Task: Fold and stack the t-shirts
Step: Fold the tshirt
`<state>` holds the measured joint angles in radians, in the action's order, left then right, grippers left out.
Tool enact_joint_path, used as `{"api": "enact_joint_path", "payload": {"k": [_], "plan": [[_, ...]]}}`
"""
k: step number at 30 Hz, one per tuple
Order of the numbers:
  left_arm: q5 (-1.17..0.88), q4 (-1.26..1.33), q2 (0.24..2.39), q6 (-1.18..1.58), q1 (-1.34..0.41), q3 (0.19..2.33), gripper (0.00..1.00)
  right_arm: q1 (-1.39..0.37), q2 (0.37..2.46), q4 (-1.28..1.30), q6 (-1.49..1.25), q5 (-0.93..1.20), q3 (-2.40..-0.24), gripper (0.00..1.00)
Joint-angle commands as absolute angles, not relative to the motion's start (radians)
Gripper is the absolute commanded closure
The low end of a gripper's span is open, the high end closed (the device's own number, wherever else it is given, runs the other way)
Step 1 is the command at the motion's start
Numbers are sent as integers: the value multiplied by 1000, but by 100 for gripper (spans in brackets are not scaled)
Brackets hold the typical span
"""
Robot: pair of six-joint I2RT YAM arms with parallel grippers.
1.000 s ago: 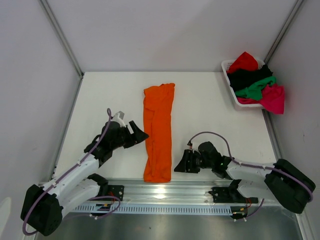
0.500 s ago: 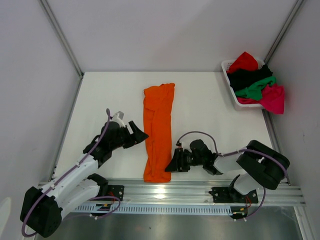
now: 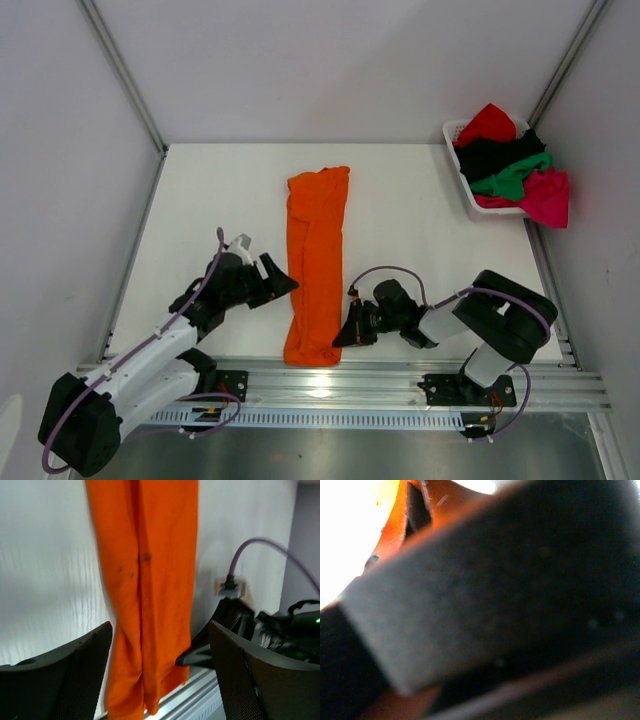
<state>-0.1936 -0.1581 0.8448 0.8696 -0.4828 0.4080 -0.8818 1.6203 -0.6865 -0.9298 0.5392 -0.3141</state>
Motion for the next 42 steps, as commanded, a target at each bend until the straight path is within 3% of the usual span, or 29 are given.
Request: {"api": "enact_joint_path", "payload": {"k": [1,9,22,29,36,37,39,40,42], "plan": [[-239,-175,828,939,-543,350,20,-891,1651,-695,-911,554,-314,93],[-183,-255,784,1061,-709,252,20,-890,1687,-690,-907,571,-341,94],[-158,-350,696,1126,-733,172,20,-890,1710,-663,-893,578,-365,94],[-184,-396,744,1135,-767,180,21,-890,1712,-650,-882,575,-368,94],[-204,-316,940,1108,-779,225,24,-891,1724,-649,-877,580,-379,95],[-203,-316,963,1100,-784,242,27,-891,1720,-646,-874,580,-379,95],[-199,-314,1003,1085,-795,261,59,-890,1717,-637,-871,574,-376,95],[-199,-316,1037,1078,-798,270,85,-890,1715,-635,-870,571,-377,95],[-201,-318,1063,1071,-799,282,99,-890,1717,-637,-870,569,-377,95]]}}
